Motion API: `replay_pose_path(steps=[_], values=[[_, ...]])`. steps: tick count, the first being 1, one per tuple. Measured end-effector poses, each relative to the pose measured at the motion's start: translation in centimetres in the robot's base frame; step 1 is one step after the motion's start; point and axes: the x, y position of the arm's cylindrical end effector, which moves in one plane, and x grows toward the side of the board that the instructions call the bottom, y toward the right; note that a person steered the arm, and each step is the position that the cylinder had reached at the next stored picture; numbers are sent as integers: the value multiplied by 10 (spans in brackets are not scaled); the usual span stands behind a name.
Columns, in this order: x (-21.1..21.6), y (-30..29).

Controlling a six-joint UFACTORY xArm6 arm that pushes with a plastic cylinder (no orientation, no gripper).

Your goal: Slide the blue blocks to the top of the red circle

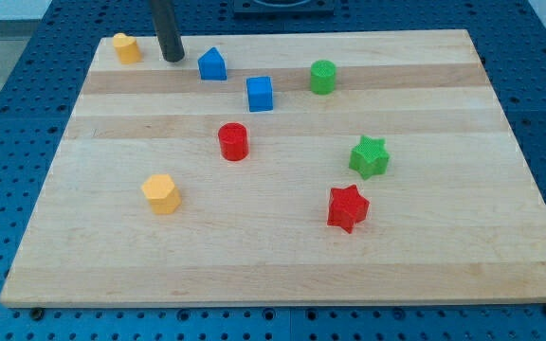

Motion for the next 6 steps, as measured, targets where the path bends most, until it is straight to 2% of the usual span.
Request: replay_pose_path(steps=[4,6], values=[[-2,65],[8,66]])
